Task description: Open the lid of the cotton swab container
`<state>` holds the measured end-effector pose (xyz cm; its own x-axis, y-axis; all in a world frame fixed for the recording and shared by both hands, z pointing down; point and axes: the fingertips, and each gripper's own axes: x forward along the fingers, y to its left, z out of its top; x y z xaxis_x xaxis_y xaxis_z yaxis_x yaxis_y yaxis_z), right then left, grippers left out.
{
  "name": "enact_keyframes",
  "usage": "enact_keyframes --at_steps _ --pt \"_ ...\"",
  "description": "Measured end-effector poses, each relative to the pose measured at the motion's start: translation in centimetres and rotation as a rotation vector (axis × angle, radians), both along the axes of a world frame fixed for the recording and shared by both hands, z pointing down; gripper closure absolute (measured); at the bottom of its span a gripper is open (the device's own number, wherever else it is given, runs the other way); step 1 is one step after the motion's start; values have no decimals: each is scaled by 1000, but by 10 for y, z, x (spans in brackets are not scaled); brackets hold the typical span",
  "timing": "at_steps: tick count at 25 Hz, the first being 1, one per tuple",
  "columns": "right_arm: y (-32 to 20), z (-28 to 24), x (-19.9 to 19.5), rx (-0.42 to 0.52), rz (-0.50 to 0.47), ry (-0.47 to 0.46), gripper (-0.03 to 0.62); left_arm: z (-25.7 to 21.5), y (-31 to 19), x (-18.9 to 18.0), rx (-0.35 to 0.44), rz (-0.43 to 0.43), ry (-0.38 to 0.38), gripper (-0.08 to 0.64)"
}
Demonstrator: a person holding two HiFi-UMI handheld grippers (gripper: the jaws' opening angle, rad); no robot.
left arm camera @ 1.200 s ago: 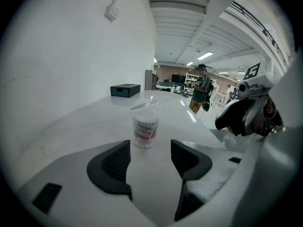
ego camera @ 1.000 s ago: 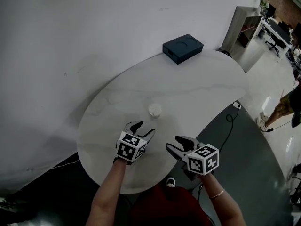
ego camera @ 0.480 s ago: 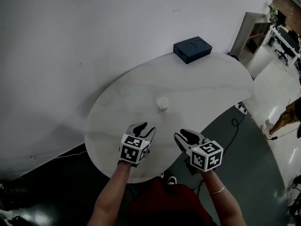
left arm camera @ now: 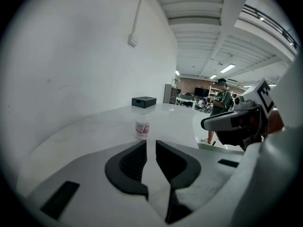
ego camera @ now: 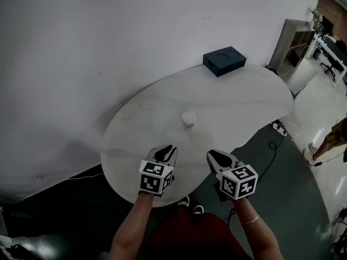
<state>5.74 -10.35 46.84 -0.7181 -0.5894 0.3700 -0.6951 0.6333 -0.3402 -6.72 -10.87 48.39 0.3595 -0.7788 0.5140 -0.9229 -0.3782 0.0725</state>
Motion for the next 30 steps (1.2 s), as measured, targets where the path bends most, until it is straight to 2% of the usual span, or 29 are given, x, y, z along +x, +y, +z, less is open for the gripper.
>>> enact_keyframes --at_steps 9,30 --pt "10 -5 11 42 24 9 569 -14 23 4 46 -58 19 520" --pt "28 -24 31 141 67 0 577 -41 59 4 148 -198 81 526"
